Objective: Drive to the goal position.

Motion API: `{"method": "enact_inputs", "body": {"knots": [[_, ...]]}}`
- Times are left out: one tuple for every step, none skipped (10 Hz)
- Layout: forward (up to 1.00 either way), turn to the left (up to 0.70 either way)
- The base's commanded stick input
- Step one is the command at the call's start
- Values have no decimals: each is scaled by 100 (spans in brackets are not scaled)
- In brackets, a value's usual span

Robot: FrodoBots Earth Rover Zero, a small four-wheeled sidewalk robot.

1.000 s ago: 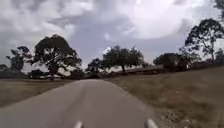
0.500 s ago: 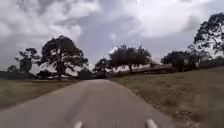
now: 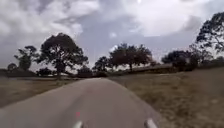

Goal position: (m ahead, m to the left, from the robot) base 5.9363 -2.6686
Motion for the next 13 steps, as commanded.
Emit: {"method": "enact_inputs", "body": {"knots": [[85, 0], [85, 3], [85, 26], [85, 34], [85, 23], [85, 4], [85, 0], [85, 0], [85, 0], [85, 0], [85, 34], [85, 34], [85, 21]]}}
